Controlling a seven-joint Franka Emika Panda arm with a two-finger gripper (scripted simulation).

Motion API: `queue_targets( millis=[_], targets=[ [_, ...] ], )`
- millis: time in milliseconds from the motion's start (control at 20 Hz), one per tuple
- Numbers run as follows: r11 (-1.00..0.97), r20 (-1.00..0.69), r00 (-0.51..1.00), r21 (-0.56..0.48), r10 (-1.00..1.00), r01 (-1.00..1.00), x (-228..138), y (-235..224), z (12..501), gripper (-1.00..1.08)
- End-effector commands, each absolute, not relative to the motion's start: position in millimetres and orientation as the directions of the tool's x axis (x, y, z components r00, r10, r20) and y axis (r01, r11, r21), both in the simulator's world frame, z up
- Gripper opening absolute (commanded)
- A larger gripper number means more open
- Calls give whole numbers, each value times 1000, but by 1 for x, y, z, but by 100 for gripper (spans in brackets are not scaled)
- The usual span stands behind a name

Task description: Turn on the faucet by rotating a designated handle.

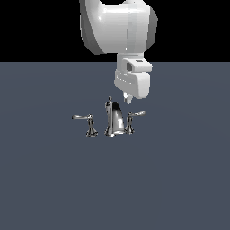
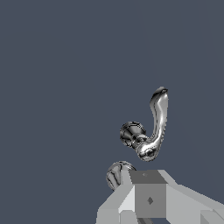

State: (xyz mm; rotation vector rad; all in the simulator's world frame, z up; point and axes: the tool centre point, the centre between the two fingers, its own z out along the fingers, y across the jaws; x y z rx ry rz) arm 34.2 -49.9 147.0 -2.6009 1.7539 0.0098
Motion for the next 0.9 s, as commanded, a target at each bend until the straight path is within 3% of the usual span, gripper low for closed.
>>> queue_targets(
  millis=[0,450,850],
  targets=[
    [-320,-4,320,0,-947,-947,45,-62,133,-100],
    [-191,1,191,0,-982,-982,67,-91,100,-100],
    [-165,1,165,0,-986,-986,71,-98,94,-100]
  ],
)
